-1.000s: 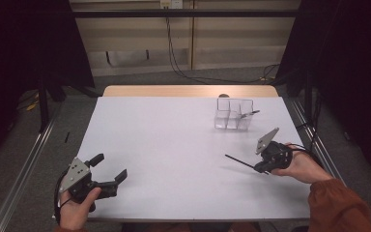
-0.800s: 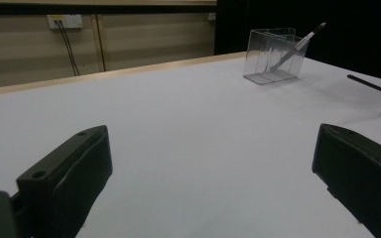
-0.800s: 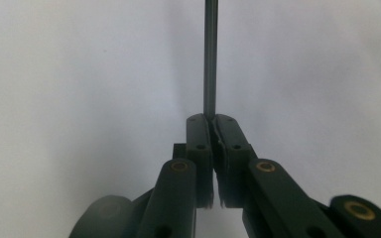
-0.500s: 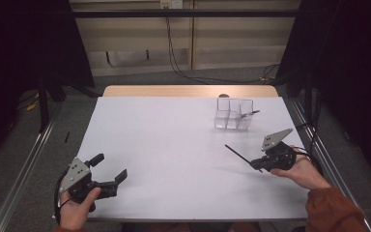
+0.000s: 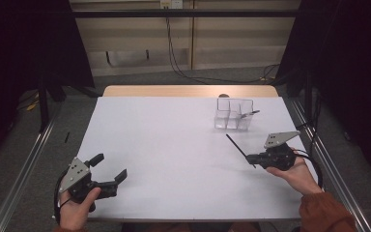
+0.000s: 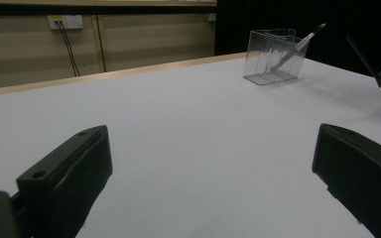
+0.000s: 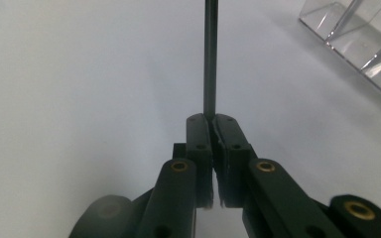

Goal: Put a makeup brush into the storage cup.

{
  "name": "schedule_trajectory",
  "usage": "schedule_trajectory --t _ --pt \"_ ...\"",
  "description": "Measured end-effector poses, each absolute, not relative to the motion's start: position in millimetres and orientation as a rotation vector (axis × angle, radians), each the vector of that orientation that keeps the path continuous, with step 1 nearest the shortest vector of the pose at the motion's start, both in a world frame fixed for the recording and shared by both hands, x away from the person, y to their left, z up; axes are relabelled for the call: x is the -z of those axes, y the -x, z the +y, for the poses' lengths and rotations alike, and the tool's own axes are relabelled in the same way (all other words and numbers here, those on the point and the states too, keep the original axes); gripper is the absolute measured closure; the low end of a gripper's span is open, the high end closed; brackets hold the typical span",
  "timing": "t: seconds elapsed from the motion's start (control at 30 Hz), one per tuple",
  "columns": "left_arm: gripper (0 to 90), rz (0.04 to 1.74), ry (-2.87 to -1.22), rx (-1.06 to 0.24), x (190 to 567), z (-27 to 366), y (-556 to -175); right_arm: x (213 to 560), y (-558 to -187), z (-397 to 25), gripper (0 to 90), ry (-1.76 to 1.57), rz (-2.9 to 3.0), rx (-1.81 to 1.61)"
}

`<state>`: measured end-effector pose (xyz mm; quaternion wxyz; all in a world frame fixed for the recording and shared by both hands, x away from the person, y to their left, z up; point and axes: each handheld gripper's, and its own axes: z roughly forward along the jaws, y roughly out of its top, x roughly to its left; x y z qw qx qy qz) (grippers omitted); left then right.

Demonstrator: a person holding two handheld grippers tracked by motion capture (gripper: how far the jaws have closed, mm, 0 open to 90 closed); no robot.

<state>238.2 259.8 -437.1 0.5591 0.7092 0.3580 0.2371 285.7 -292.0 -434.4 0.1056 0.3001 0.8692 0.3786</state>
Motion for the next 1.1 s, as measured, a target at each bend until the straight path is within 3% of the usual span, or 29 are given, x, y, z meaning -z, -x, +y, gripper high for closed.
schedule_trajectory --t 0.43,1.1 --pt "2.1 0.843 -1.679 -0.563 437 261 -238 428 -279 -294 86.8 -0.934 2.329 -1.286" --pt "2.1 0.835 -1.682 -0.558 437 260 -239 424 -278 -259 86.8 -0.867 2.374 -1.418"
